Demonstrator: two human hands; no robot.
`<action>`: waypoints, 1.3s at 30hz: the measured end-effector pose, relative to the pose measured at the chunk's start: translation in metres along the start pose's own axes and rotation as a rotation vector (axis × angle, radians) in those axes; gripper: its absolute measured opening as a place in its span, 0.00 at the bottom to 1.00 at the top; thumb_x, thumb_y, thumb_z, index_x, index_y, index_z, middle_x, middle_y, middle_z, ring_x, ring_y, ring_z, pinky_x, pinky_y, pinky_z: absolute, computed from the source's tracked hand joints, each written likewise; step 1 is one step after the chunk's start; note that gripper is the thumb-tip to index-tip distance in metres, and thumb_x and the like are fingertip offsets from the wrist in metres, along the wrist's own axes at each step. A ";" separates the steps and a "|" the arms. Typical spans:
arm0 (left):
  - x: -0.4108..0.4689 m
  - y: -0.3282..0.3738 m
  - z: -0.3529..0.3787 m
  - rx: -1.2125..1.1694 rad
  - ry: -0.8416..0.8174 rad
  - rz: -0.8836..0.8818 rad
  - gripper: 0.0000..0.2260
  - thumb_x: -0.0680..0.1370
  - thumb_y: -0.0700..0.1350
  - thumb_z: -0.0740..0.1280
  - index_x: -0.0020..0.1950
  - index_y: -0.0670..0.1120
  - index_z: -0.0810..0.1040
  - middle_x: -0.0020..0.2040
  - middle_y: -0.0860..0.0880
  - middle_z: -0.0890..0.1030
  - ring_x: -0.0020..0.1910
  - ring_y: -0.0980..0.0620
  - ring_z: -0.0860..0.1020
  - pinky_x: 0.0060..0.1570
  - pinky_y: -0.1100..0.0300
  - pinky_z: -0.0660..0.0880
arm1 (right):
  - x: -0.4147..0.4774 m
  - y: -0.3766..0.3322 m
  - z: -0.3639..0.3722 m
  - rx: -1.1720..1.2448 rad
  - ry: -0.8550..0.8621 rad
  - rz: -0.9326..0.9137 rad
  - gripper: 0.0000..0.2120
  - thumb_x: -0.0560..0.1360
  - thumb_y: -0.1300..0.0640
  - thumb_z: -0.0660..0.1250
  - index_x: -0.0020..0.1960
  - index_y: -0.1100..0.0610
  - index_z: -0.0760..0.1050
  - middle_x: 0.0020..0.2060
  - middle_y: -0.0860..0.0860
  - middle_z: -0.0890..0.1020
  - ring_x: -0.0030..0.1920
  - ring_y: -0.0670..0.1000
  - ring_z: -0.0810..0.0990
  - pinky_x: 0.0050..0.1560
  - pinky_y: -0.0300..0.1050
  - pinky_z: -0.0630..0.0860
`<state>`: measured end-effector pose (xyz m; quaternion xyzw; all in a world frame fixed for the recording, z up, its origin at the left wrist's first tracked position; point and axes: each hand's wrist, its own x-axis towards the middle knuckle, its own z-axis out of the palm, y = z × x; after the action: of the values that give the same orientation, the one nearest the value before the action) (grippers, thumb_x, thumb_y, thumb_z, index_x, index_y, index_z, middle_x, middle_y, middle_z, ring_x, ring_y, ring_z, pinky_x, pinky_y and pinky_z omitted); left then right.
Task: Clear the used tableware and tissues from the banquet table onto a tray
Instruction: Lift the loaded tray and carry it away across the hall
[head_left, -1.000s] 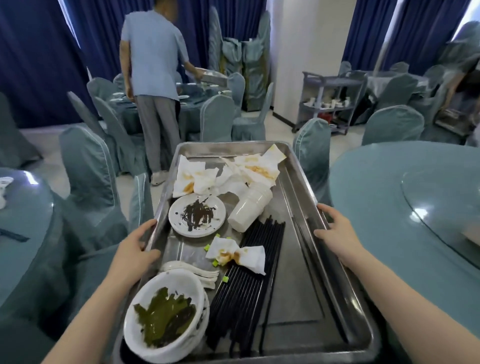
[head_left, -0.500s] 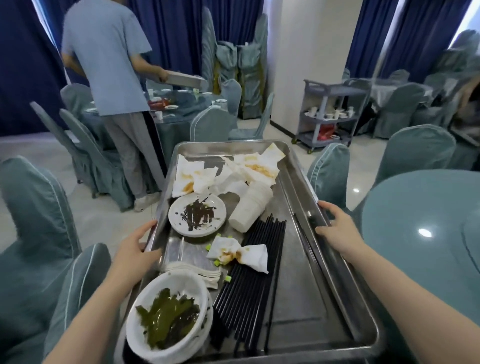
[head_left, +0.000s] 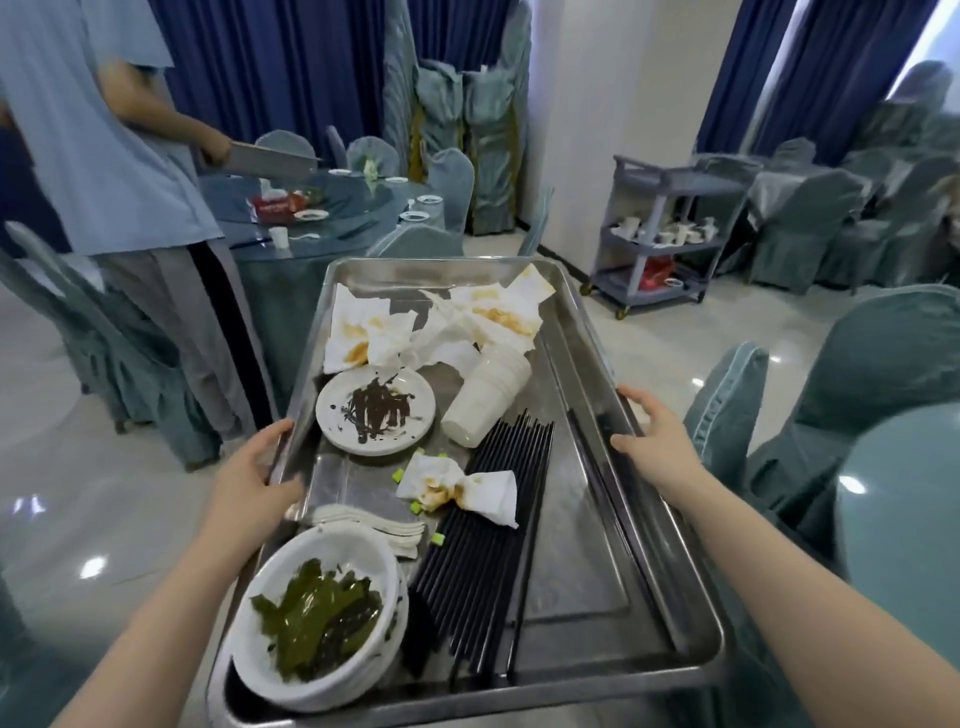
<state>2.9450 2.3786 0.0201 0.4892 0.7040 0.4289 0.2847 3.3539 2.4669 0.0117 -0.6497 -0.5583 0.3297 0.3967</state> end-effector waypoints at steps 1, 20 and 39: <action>0.027 0.005 0.009 -0.004 -0.004 0.010 0.34 0.69 0.33 0.71 0.70 0.58 0.70 0.45 0.55 0.78 0.33 0.58 0.77 0.23 0.70 0.71 | 0.021 -0.001 0.002 0.011 0.013 0.011 0.32 0.72 0.68 0.67 0.67 0.39 0.68 0.58 0.51 0.80 0.36 0.62 0.83 0.40 0.59 0.82; 0.480 0.193 0.312 -0.046 -0.244 0.139 0.33 0.68 0.31 0.68 0.69 0.57 0.72 0.47 0.45 0.83 0.33 0.55 0.81 0.29 0.65 0.72 | 0.484 0.018 -0.106 -0.028 0.294 0.112 0.32 0.68 0.69 0.69 0.66 0.44 0.71 0.45 0.53 0.83 0.31 0.47 0.81 0.31 0.36 0.73; 0.847 0.376 0.713 -0.044 -0.625 0.253 0.33 0.70 0.29 0.68 0.69 0.56 0.70 0.43 0.58 0.77 0.30 0.58 0.81 0.23 0.72 0.72 | 0.871 0.147 -0.244 -0.017 0.568 0.285 0.34 0.66 0.68 0.68 0.65 0.41 0.70 0.44 0.47 0.84 0.37 0.50 0.84 0.43 0.48 0.81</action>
<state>3.3930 3.4581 0.0327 0.6740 0.5070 0.3054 0.4419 3.7739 3.2815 0.0084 -0.7907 -0.3316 0.1826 0.4811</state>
